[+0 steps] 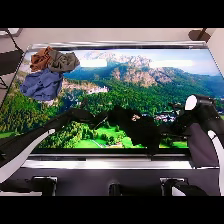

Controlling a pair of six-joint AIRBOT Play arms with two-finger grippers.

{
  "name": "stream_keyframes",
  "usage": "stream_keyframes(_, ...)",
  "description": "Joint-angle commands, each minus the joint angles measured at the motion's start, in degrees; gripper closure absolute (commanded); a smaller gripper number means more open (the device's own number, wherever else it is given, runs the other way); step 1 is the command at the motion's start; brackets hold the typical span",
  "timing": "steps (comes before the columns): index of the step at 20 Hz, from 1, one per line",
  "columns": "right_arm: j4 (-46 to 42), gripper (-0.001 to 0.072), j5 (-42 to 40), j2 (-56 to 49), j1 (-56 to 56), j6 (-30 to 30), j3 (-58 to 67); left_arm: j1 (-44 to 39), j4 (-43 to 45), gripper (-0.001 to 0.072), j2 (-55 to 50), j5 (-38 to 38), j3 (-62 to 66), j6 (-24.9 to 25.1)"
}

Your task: Fold the shirts.

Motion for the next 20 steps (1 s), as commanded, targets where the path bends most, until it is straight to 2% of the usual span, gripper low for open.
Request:
stream_keyframes(1, 0.0, 0.0105, -1.4, 0.6, 0.0, 1.2, -0.3, -2.6, -0.9, 0.0208, -1.4, -9.4, 0.0, -7.3)
stream_keyframes(2, 0.0, 0.0105, -1.7, 0.6, 0.0, 1.6, -0.9, -3.2, -0.9, 0.0221, -1.9, -10.5, 0.0, -8.6)
stream_keyframes(4, 0.0, 0.0097, -2.0, 0.6, 0.0, 1.8, -2.6, -4.4, -0.9, 0.0332, -2.9, -11.7, 0.0, -11.4)
stream_keyframes(5, 0.0, 0.0097, -2.1, 0.6, 0.0, 1.9, -3.8, -4.8, -0.9, 0.0339, -3.3, -12.2, 0.0, -11.5)
stream_keyframes(6, 0.1, 0.0096, -2.3, 0.6, 0.0, 1.9, -5.4, -5.2, -0.9, 0.0427, -3.8, -12.2, 0.0, -11.5)
stream_keyframes(7, 0.0, 0.0096, -2.8, 0.6, 0.0, 1.9, -7.1, -5.4, -0.9, 0.0644, -4.0, -12.1, 0.0, -11.8)
stream_keyframes(8, 0.2, 0.0096, -3.5, 0.6, 0.0, 1.9, -8.7, -5.6, -0.9, 0.0678, -4.0, -12.2, 0.0, -11.9)
stream_keyframes(10, 1.7, 0.0094, -6.4, 0.6, 0.0, 1.8, -12.2, -5.5, -0.7, 0.0679, -3.7, -12.2, 0.0, -11.9)
stream_keyframes(12, 6.3, 0.0082, -10.9, 0.5, 0.0, -1.0, -16.5, -5.3, -0.4, 0.0679, -3.4, -12.1, 0.0, -11.4)
stream_keyframes(16, 12.2, 0.0084, -21.3, 0.4, 0.0, -3.3, -23.9, -5.3, -0.4, 0.0679, -1.6, -12.1, 0.0, -7.8)
stream_keyframes(17, 12.4, 0.0163, -23.4, 0.4, 0.0, -3.3, -24.3, -5.3, -0.4, 0.0679, -1.0, -12.1, 0.0, -6.9)
stream_keyframes(18, 12.2, 0.0452, -24.9, 0.5, 0.0, -3.3, -24.0, -5.3, -0.4, 0.0679, -0.5, -12.1, 0.0, -5.7)
stream_keyframes(19, 12.1, 0.0655, -25.6, 0.5, 0.0, -3.2, -23.4, -5.3, -0.4, 0.0679, 0.2, -12.1, 0.0, -3.9)
stream_keyframes(20, 12.0, 0.0663, -25.3, 0.7, 0.0, -3.7, -22.2, -5.2, -0.4, 0.0679, 1.2, -12.2, 0.0, -1.8)
